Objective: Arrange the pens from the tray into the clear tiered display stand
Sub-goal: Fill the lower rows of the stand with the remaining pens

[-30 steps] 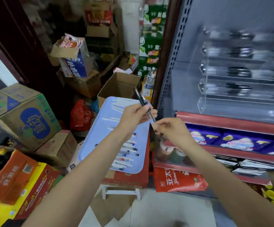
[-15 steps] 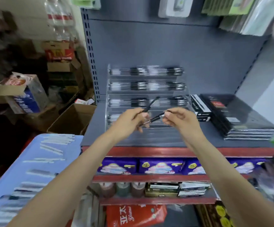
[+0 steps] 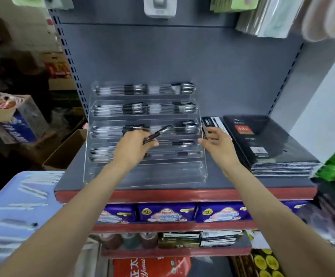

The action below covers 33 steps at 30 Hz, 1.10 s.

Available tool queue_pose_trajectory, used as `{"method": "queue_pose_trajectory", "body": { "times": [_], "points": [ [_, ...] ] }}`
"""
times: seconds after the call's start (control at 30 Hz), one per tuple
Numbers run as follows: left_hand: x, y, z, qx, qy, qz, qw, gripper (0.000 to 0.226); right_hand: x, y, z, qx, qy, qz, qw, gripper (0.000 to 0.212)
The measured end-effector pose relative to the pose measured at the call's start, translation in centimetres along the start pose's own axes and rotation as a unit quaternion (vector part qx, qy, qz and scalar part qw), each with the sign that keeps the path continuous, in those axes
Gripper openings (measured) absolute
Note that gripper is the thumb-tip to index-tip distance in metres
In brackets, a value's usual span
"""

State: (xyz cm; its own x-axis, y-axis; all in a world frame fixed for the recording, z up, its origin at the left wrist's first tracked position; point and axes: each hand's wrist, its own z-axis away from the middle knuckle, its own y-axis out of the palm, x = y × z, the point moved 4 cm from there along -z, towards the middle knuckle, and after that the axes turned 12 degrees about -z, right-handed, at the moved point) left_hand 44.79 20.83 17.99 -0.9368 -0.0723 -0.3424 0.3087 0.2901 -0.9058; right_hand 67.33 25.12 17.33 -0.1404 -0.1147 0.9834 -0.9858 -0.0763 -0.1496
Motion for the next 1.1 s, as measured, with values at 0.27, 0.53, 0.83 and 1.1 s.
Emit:
{"method": "queue_pose_trajectory", "body": {
  "times": [0.27, 0.53, 0.83, 1.1],
  "points": [
    [-2.3, 0.9, -0.5, 0.058, 0.022, -0.118, 0.991, 0.021, -1.4, 0.2, -0.6, 0.072, 0.03, -0.006, 0.997, 0.05],
    [-2.7, 1.0, -1.1, 0.102, 0.053, -0.166, 0.979, 0.021, -1.8, 0.0, -0.7, 0.074, 0.029, -0.01, 0.997, 0.051],
    [-4.0, 1.2, -0.3, 0.045, 0.109, -0.128, 0.985, 0.032, -2.2, 0.1, -0.9, 0.08, 0.028, -0.018, 0.996, 0.052],
    [-4.9, 3.2, -1.0, 0.115, 0.167, -0.108, 0.973, 0.036, -2.5, 0.0, -0.8, 0.076, 0.028, -0.021, 0.997, 0.051]
  ]
}}
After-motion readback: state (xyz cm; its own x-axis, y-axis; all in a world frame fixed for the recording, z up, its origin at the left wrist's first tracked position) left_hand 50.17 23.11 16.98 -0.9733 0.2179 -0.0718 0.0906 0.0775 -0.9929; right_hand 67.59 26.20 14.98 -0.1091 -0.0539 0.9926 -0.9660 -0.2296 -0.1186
